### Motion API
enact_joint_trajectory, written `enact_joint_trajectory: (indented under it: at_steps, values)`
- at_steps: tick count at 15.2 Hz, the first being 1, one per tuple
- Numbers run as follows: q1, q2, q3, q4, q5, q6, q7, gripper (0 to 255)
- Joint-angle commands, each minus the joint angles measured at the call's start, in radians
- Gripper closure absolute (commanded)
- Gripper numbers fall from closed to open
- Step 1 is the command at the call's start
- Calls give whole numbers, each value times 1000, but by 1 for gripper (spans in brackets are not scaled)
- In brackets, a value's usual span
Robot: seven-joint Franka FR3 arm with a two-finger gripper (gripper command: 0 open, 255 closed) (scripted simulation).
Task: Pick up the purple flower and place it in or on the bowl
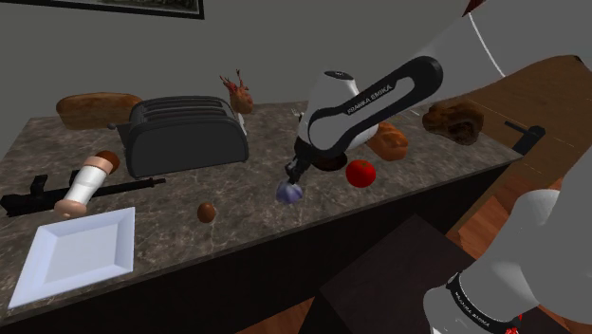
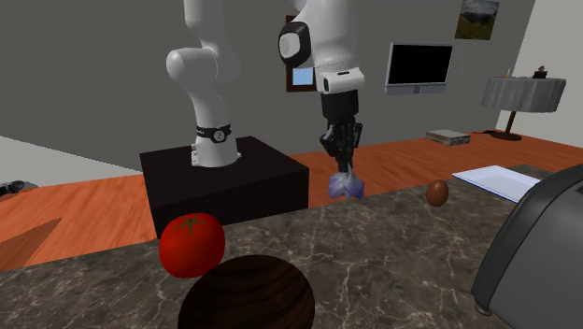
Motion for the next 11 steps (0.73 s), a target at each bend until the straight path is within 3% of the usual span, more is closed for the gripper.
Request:
enact_joint_trajectory:
  at_steps: [1,8,11]
  values:
    - [1,-24,-3,4,-11,-27,9,255]
    - [2,-89,-8,24,-39,-112,34,255]
    - [-39,-83,-42,49,-22,-138,-52,255]
